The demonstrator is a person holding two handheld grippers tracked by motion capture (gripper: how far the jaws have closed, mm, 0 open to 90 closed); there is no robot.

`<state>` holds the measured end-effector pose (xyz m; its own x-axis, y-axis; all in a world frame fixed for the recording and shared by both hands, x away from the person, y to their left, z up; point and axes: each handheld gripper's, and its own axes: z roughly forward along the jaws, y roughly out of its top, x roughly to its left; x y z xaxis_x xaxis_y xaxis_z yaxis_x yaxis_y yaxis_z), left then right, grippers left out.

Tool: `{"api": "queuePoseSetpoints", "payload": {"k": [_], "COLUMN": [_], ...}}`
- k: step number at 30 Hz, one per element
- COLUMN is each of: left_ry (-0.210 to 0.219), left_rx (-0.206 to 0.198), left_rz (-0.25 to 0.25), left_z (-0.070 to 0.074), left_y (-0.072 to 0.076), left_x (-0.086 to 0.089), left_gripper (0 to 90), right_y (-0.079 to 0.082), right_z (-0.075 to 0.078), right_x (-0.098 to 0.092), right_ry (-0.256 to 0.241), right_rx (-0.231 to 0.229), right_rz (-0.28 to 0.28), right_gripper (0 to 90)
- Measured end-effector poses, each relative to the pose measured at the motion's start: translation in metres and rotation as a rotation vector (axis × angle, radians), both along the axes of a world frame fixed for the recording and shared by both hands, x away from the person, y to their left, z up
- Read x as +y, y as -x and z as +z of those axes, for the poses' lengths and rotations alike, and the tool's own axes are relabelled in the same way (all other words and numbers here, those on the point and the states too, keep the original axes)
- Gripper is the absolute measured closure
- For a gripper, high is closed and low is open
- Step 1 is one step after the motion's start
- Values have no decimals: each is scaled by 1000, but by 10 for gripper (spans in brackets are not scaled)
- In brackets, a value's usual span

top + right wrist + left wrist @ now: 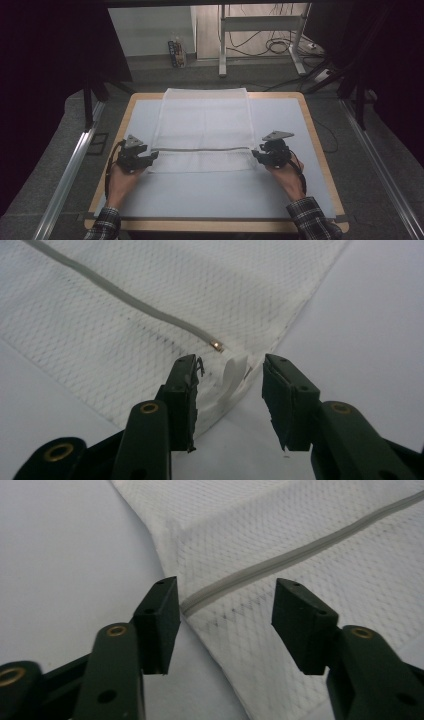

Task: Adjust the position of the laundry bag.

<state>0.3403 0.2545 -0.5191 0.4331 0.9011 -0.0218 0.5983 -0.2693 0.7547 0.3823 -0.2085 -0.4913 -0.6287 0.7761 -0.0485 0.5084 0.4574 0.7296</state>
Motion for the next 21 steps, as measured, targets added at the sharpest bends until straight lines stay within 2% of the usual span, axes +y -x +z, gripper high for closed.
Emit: {"api": "queuePoseSetpoints", "payload": {"k": [7, 13, 18, 21], "left_ry": [-39, -28, -69, -75], "left_rx": [13, 19, 10, 18], "left_rz": [12, 38, 61, 63], "left_z": [-6, -12, -20, -23], "left_y": [-6, -9, -13, -16], "left_x": [-2, 2, -1, -4], "left_gripper": [508, 533, 524, 523], "right_y": [-14, -19, -21, -22], "right_z": [-3, -13, -16, -22], "right_x": [7, 9, 9, 11], "right_ry": [0, 37, 26, 50], "right_rx": [1, 14, 28, 44], "right_rz": [-19, -16, -22, -25], "right_gripper": [613, 611, 548, 528]}}
